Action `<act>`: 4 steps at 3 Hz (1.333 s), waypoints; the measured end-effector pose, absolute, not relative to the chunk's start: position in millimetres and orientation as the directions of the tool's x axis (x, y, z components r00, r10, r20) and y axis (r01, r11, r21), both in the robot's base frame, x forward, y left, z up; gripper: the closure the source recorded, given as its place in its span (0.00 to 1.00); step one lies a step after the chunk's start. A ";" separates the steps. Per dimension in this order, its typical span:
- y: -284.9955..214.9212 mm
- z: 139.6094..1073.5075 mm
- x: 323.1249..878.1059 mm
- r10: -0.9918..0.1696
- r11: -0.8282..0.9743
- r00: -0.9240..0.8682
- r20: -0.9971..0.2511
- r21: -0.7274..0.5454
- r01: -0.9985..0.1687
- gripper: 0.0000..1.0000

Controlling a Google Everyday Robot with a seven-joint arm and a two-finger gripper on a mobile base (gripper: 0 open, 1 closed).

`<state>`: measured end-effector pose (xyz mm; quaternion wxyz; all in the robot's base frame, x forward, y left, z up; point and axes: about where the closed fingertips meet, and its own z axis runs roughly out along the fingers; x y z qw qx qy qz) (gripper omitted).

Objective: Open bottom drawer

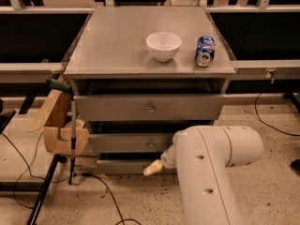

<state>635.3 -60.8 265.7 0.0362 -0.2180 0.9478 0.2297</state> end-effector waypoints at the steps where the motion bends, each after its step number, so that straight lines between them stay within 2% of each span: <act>1: -61.8 266.8 635.8 -0.422 0.791 -0.886 -0.192 0.401 -0.463 0.00; 3: -97.5 272.3 625.0 -0.563 0.725 -0.785 -0.257 0.303 -0.619 0.00; 4: -107.8 262.7 618.6 -0.673 0.658 -0.700 -0.240 0.239 -0.714 0.00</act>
Offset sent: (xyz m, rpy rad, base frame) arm 0.0044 -0.0346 0.0164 -0.0845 -0.1661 0.1910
